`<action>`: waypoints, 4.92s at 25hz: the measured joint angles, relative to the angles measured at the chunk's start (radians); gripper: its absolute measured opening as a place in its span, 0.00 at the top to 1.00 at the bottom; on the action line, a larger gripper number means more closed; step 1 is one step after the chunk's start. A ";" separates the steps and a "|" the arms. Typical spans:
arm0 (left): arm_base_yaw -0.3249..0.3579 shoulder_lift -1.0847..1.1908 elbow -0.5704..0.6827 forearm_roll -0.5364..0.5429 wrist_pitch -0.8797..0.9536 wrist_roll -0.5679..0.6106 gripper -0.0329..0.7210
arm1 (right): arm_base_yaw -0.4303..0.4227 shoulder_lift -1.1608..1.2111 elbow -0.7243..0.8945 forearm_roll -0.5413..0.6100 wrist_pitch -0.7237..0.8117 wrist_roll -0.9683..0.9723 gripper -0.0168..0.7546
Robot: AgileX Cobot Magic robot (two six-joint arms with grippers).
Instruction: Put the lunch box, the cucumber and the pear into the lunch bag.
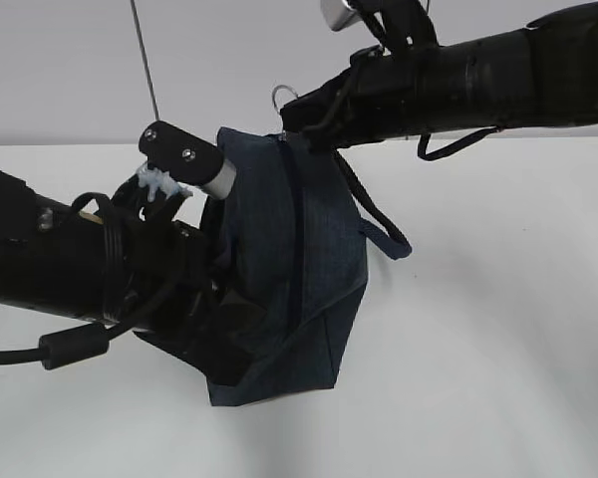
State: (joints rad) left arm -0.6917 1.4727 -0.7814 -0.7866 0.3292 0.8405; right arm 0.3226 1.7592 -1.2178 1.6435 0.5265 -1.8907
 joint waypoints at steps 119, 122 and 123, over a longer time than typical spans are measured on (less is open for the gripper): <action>0.291 0.300 -0.510 0.033 0.146 -0.283 0.91 | -0.087 0.284 -0.292 -0.055 0.103 0.003 0.98; 0.291 0.300 -0.517 0.069 0.165 -0.283 0.91 | -0.095 0.284 -0.292 -0.067 0.124 0.003 0.98; 0.291 0.300 -0.517 0.074 0.169 -0.283 0.91 | -0.101 0.284 -0.292 -0.069 0.133 0.003 0.98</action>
State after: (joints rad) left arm -0.4009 1.7723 -1.2986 -0.7124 0.4985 0.5579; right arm 0.2221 2.0429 -1.5103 1.5750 0.6599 -1.8876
